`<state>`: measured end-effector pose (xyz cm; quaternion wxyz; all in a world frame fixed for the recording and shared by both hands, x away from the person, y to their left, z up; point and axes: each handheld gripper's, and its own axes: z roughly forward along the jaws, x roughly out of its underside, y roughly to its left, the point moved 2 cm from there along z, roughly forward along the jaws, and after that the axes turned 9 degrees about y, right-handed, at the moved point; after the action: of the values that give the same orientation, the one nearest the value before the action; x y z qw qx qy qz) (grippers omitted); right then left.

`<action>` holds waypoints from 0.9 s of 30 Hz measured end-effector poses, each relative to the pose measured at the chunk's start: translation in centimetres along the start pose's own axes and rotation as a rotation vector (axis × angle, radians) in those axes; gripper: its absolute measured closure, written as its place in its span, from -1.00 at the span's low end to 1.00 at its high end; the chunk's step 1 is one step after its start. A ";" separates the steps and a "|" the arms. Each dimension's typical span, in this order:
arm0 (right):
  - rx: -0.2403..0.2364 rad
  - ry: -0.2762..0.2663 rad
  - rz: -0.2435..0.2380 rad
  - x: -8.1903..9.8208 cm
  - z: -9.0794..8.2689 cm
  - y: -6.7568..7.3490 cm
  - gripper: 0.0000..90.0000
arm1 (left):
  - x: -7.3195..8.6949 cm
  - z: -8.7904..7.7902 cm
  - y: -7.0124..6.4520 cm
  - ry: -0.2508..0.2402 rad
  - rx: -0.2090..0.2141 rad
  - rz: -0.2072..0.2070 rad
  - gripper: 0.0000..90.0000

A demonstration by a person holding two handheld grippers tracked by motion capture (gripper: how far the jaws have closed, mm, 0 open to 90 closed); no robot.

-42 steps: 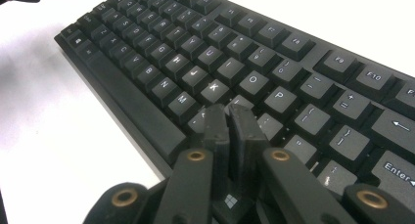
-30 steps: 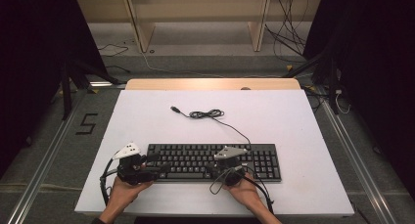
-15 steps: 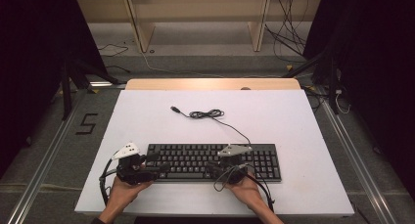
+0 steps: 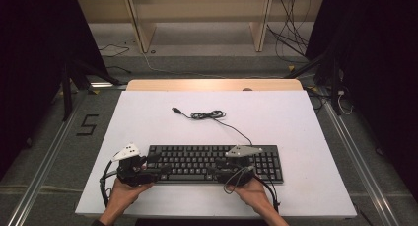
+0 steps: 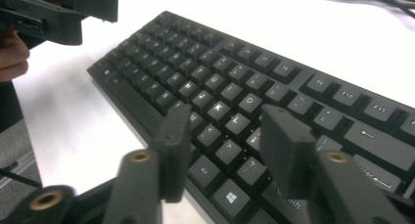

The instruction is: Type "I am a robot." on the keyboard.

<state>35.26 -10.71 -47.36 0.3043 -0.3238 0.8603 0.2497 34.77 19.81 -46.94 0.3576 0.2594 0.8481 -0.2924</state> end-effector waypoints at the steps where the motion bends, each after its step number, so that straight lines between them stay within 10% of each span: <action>1: -0.001 -0.003 -0.001 0.0 -0.2 0.0 0.14 | 0.0 0.0 0.0 -0.001 0.000 0.001 -0.33; 27: 0.040 -0.118 -0.005 2.4 -4.5 -1.2 -0.08 | 0.0 0.0 -0.3 0.002 0.013 0.010 -0.34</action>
<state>32.99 -15.30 -46.18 0.3614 -0.3044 0.8451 0.2502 34.54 19.57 -46.83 0.3565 0.2662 0.8452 -0.2960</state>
